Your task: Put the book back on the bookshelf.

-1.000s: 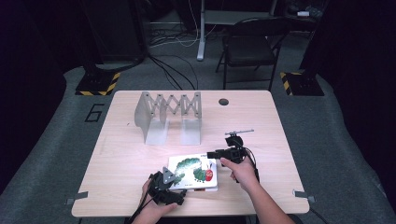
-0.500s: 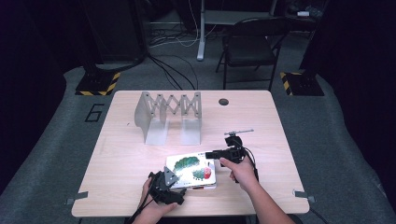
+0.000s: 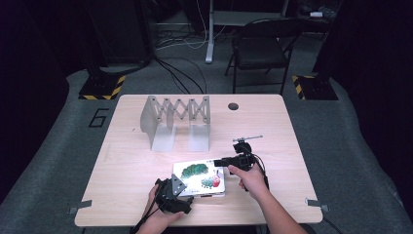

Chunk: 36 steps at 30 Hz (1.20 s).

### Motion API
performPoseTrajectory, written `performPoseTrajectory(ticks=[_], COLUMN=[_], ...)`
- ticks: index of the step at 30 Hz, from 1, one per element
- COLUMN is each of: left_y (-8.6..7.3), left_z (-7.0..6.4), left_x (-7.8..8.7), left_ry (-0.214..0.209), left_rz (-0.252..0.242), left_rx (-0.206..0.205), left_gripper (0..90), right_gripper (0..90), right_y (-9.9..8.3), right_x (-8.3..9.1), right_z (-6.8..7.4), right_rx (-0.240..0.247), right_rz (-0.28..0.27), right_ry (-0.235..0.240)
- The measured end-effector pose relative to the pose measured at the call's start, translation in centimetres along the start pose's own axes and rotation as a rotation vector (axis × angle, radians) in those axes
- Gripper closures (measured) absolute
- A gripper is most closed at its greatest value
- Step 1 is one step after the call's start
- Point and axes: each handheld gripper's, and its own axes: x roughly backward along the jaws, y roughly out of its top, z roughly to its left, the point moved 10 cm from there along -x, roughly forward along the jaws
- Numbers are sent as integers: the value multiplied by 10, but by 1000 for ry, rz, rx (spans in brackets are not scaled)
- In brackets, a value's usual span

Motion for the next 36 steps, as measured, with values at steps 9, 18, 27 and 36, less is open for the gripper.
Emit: performPoseTrajectory(ticks=[9,18,27,36], left_y=[3,5,5,4], left_z=[-2,-7,-2,3], left_x=[2,4,3,2], left_ry=[32,57,46,11], left_rz=[-30,-75,-100,-129], left_rx=[-38,-98,-106,-121], left_gripper=[102,221,223,223], right_gripper=[499,502,469,414], right_y=[-1,-3,-5,-1], right_x=[1,-2,-7,-7], right_z=[2,1,-1,-6], right_rx=[3,27,39,36], right_rz=[3,14,30,46], right_ry=[3,-1,-20,-51])
